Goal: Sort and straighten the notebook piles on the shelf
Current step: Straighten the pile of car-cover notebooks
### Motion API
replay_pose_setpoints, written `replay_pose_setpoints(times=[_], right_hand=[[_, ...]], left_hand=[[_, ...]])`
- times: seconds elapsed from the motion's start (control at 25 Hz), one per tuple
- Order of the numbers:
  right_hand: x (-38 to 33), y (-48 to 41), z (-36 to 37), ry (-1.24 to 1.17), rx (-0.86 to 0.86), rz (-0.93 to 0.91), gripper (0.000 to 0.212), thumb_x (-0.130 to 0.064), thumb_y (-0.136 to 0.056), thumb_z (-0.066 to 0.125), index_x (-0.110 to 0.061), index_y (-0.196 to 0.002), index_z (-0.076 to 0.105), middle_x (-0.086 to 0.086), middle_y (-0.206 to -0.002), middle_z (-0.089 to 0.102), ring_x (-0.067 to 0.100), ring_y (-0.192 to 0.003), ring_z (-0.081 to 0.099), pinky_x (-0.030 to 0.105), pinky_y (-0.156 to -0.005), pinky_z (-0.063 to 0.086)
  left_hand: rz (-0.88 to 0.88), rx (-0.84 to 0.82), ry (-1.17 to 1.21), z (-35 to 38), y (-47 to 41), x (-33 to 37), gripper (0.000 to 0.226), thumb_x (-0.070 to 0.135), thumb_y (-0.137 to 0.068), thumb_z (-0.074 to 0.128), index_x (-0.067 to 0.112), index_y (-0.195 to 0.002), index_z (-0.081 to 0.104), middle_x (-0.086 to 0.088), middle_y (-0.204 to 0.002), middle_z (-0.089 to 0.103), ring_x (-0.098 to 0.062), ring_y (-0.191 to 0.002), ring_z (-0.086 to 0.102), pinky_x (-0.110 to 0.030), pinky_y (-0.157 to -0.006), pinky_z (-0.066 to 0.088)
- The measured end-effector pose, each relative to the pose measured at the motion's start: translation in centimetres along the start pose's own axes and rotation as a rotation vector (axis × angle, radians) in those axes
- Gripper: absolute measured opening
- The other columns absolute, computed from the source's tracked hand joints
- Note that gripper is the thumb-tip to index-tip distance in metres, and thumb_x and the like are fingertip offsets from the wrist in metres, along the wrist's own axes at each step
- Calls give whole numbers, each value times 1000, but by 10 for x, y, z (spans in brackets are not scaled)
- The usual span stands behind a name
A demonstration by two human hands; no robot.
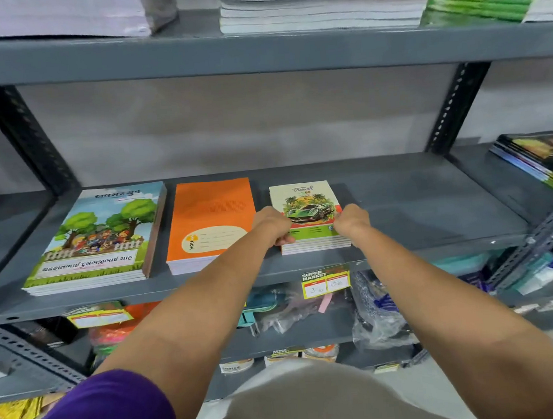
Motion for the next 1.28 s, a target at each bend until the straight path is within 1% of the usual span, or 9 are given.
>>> replay_pose_setpoints(times=[0.16, 0.28, 0.36, 0.52, 0.6, 0.68, 0.88, 1.12, 1.28], right_hand=[[5, -6, -6, -101, -77, -31, 30, -20, -96, 51, 4, -112, 60, 19, -117, 63, 33, -98, 60, 33, -71, 45], [17, -9, -10, -211, -296, -40, 50, -20, -75, 63, -3, -120, 51, 14, -123, 59, 27, -108, 58, 36, -83, 50], [19, -1, -13, -58, -363, -136, 64, -16, -68, 74, -11, -125, 44, 7, -123, 58, 24, -111, 57, 37, -93, 49], [15, 6, -7, 162, -295, -325, 108, -15, -62, 90, -15, -144, 21, 5, -128, 57, 28, -119, 54, 37, -98, 42], [15, 4, -4, 169, -266, -360, 118, -12, -61, 90, -16, -149, 12, 9, -132, 56, 31, -122, 53, 41, -102, 42], [16, 2, -4, 159, -255, -360, 120, -10, -60, 90, -17, -150, 11, 10, -133, 56, 32, -123, 53, 42, -104, 42], [14, 4, -8, 128, -187, -362, 115, -9, -59, 91, -17, -149, 20, 10, -131, 57, 31, -123, 53, 41, -105, 41], [17, 5, -9, 71, -174, -356, 112, -7, -59, 90, -17, -148, 23, 10, -128, 59, 30, -122, 54, 42, -106, 42], [18, 11, -8, 96, -231, -289, 115, -9, -64, 88, -12, -150, 11, 12, -135, 54, 32, -127, 50, 43, -106, 40]], left_hand=[[-24, -111, 3, -4, 6, 6, 22, 6, -93, 54, -1, -113, 56, -8, -64, 63, -16, -57, 67, -20, -40, 42], [-1, -267, -158, -2, 15, 12, 25, 16, -83, 75, 9, -96, 55, -3, -72, 63, -9, -59, 66, -21, -50, 44], [32, -296, -375, 3, 16, 11, 31, 19, -76, 82, 7, -92, 60, -5, -78, 72, -13, -70, 67, -23, -64, 51], [128, -16, -712, 13, 17, 6, 46, 23, -66, 89, 6, -101, 65, -2, -93, 74, -13, -86, 72, -28, -80, 58], [143, 107, -769, 14, 17, 6, 78, 22, -61, 90, 2, -125, 50, -6, -114, 63, -21, -104, 68, -30, -77, 55], [147, 126, -769, 13, 19, 7, 101, 23, -62, 91, -3, -140, 33, -9, -122, 60, -26, -112, 64, -32, -82, 55], [138, 146, -780, 14, 22, 9, 116, 22, -67, 87, -7, -150, 10, -11, -126, 60, -27, -115, 63, -32, -86, 55], [126, 169, -726, 14, 26, 7, 114, 18, -69, 86, -3, -151, 9, -11, -126, 60, -28, -113, 64, -32, -82, 55], [108, 155, -478, 15, 31, 1, 125, 9, -68, 86, 3, -153, -6, -14, -121, 64, -27, -90, 72, -33, -73, 61]])
Point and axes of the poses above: each hand's wrist, its own y-axis away from the middle knuckle, its own z-axis out of the palm, x = y × z, the point moved 4 cm from there along -y, towards the middle knuckle
